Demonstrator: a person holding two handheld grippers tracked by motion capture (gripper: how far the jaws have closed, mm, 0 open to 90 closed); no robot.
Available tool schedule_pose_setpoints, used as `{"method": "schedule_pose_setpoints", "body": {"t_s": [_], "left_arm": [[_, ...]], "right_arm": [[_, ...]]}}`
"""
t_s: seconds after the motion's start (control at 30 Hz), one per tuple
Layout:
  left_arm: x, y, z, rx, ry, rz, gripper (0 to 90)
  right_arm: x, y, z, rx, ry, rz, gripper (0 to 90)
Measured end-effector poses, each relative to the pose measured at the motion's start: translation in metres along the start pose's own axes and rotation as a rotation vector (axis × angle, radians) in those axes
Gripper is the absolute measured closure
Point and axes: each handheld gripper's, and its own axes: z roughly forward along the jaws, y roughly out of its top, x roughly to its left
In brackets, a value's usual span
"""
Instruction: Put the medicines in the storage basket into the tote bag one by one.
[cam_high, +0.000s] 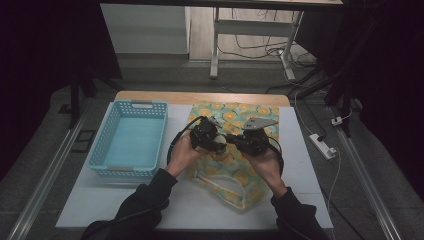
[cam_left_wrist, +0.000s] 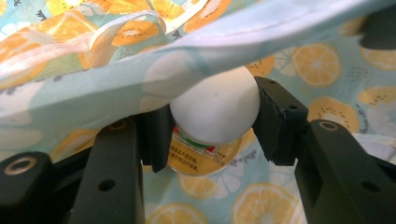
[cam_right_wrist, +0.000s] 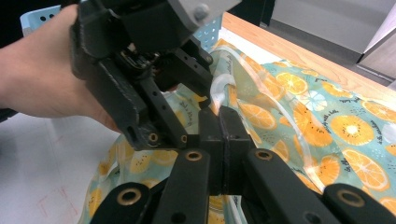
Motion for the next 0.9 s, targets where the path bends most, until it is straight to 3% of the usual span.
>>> {"method": "schedule_pose_setpoints", "body": {"t_s": [0.47,0.7,0.9], "left_arm": [[0.006,0.000,0.012,-0.010,-0.005,-0.004,49.0],[0.003,-0.002,0.001,-0.020,-0.004,0.001,27.8],[0.000,-0.011,-0.008,-0.035,-0.027,-0.023,20.5]], "right_arm": [[-0.002,-0.001,0.001,0.007,-0.006,0.002,89.4],[-0.002,-0.001,0.000,0.001,-0.003,0.001,89.4],[-0.001,-0.001,0.001,0.007,-0.002,0.001,89.4]]}}
